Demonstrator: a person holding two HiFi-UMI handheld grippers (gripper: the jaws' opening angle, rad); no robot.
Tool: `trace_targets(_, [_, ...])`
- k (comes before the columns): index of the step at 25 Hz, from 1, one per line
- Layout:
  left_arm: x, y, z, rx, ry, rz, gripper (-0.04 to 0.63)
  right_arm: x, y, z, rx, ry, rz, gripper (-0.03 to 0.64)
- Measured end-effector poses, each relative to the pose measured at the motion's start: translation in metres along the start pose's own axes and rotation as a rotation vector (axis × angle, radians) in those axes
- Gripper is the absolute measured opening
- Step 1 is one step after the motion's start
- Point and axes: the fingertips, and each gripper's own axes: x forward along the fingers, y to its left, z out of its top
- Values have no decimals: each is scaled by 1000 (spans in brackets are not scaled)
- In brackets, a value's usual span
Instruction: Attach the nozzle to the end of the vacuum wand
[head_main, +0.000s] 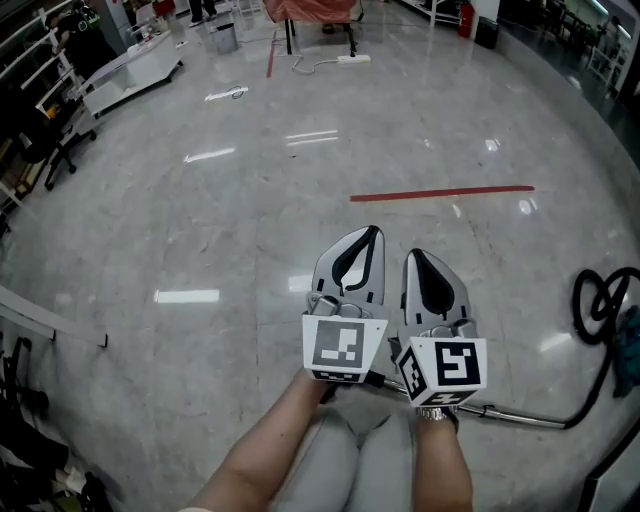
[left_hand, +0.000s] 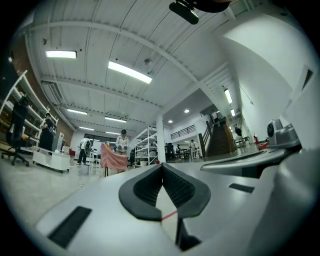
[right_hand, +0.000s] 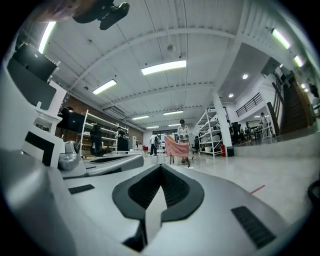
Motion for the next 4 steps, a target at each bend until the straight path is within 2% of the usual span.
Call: trace_targets(4, [1, 4, 2, -6, 0, 22, 10, -1, 1, 6, -9, -21, 9, 3])
